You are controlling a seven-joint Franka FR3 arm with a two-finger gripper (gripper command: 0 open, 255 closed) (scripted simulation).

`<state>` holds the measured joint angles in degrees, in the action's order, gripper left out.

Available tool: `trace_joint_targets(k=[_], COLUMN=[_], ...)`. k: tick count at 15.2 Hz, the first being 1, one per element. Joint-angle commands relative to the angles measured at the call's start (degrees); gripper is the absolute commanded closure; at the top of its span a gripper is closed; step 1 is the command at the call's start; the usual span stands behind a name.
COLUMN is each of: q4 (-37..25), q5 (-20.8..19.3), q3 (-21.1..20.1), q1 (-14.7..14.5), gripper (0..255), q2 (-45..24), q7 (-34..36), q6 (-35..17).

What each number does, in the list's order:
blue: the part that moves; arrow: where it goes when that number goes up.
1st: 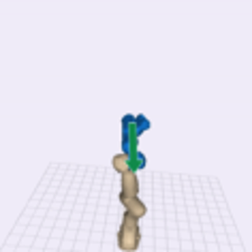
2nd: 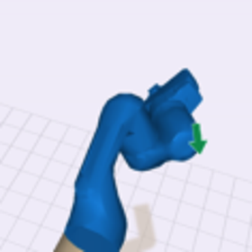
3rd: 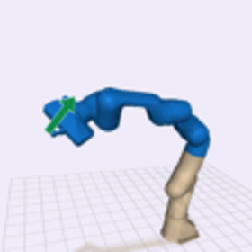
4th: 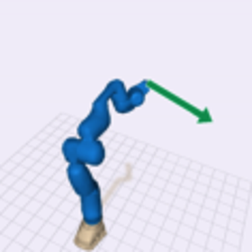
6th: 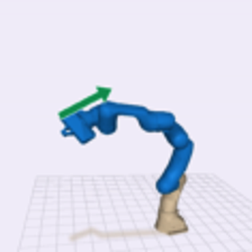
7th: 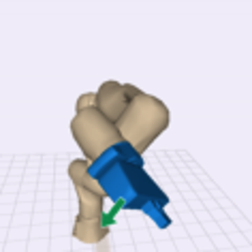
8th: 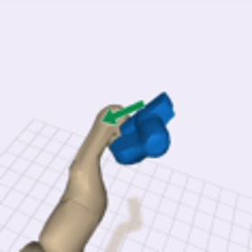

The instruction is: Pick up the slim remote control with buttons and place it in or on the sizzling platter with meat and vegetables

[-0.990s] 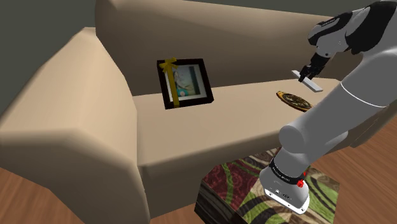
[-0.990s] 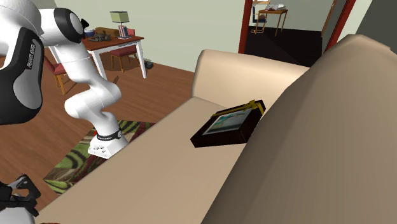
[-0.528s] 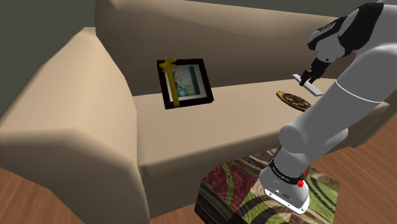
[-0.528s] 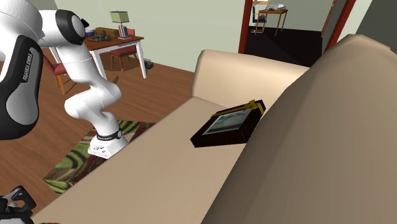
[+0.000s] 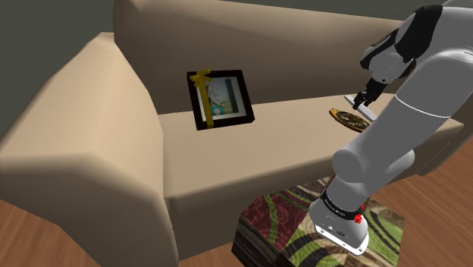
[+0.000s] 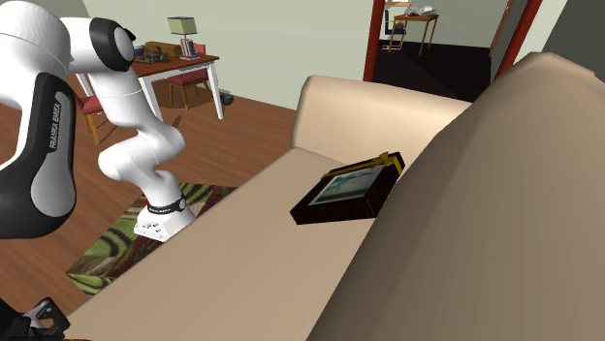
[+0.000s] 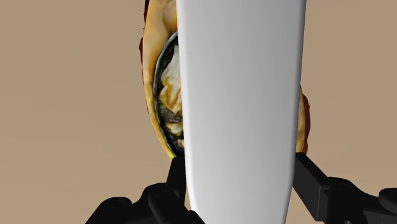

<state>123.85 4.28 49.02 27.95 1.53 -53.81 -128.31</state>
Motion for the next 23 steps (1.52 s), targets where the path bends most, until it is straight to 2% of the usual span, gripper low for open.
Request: trace_joint_targets(k=[1,7,8,13,17,23], q4=[0.3,0.3,0.3,0.3,-3.1,-3.1], q5=[0.5,0.5,0.5,0.5,-4.6,-4.6], q3=[0.0,0.0,0.0,0.0,-0.8,-0.9], q1=[0.0,0.0,0.0,0.0,0.1,0.2], gripper=[255,255,0,0,0,0], q2=[-0.5,-0.5,-0.5,-0.5,4.8,4.8], q7=[-0.3,-0.3,-0.3,-0.3,3.3,3.3], q6=[-0.7,-0.7,-0.7,-0.7,6.2,6.2])
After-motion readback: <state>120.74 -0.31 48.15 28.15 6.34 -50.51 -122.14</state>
